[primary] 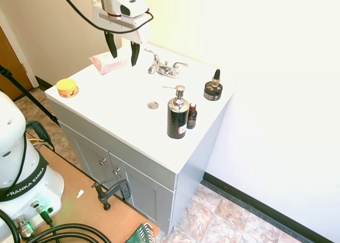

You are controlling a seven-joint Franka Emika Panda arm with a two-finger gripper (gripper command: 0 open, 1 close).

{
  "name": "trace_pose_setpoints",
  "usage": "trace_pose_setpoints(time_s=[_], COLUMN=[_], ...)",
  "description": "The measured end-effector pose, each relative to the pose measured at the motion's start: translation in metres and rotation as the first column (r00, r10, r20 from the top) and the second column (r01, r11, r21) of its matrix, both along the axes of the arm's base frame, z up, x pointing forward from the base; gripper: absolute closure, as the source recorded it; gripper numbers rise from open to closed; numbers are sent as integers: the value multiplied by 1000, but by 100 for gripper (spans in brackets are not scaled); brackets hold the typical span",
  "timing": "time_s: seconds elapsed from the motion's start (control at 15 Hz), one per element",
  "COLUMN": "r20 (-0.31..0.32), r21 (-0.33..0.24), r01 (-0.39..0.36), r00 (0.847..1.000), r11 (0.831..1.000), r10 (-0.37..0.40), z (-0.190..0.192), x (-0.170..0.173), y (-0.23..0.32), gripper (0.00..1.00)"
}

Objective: Turn on the hot water

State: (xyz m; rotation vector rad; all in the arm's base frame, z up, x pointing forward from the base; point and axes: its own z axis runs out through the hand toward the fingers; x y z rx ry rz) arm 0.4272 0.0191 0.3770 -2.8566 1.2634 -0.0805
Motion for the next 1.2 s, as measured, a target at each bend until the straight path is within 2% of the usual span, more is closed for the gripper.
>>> trace_pose_setpoints(time_s=[0.2, 0.47, 0.67, 1.0, 1.07, 1.2], r20=[17, 133, 238, 375, 387, 380], r21=[-9, -121, -196, -225, -232, -247], r01=[-8, -1, 26, 60, 64, 66], r00=[1000, 991, 971, 927, 922, 924], r11=[1000, 993, 980, 972, 971, 967], r10=[9, 17, 22, 30, 32, 34], z=[3, 15, -2, -40, -47, -61], x=[5, 61, 114, 173, 179, 186], y=[5, 37, 50, 72, 73, 73], gripper=[0, 0, 0, 0, 0, 0])
